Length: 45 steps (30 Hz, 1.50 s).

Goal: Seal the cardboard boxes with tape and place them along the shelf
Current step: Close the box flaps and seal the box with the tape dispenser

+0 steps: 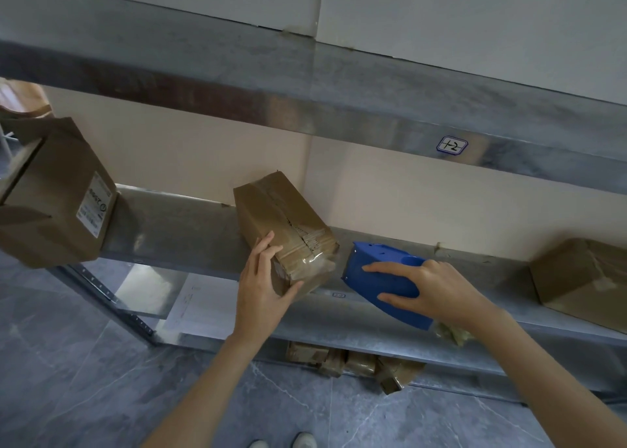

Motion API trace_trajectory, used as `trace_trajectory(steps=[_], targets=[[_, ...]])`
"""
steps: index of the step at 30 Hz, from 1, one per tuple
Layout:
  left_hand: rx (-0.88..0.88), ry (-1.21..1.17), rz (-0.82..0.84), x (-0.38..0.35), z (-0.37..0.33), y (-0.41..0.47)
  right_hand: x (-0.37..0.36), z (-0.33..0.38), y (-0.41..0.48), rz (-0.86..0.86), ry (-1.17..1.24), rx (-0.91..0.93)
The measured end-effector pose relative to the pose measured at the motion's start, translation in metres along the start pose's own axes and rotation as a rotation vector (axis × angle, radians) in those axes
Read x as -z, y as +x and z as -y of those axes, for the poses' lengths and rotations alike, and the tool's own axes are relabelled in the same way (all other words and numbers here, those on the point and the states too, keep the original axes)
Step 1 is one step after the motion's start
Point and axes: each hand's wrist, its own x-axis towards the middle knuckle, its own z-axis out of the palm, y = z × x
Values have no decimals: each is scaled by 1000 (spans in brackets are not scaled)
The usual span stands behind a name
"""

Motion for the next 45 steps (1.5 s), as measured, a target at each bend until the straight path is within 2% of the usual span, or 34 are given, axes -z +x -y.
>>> trace_trajectory(steps=[5,13,22,30,36,45], targets=[[-36,-44,113,37,26,5,2,13,2,36,61,104],[-21,61,239,96,53,29,-1,48,36,88,181,275],[-18,1,159,87,50,27,-6,41,58,114,244,275],[-38,5,169,87,55,29,1,29,55,99,281,313],[-19,0,173,86,53,29,12,13,43,38,232,291],[-8,9,168,84,57,28,-1,15,55,68,167,230]])
